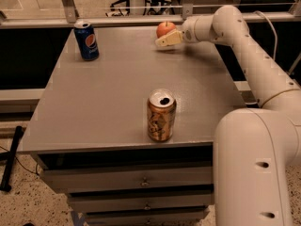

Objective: Move apple near orange can

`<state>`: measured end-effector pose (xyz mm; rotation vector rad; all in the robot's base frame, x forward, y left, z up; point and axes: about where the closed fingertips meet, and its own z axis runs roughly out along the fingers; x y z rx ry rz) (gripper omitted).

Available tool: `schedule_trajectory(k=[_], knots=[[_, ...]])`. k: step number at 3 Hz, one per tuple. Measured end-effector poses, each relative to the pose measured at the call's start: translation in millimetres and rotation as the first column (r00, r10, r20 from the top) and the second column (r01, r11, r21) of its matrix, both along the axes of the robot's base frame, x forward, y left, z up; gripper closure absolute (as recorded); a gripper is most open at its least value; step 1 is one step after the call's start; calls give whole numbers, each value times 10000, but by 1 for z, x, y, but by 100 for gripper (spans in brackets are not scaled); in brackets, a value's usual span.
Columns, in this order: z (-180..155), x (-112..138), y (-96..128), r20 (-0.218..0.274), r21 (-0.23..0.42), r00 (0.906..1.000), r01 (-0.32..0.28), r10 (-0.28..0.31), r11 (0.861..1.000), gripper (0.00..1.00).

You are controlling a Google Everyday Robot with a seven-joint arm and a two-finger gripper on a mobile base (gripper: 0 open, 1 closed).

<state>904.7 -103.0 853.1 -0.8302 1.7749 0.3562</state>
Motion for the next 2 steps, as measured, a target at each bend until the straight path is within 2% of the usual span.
schedule_trajectory(k=[1,2], knots=[[-6,8,-1,-93,15,9999,109,-109,9999,17],[-8,9,-3,-227,134,9997,115,-112,9998,41]])
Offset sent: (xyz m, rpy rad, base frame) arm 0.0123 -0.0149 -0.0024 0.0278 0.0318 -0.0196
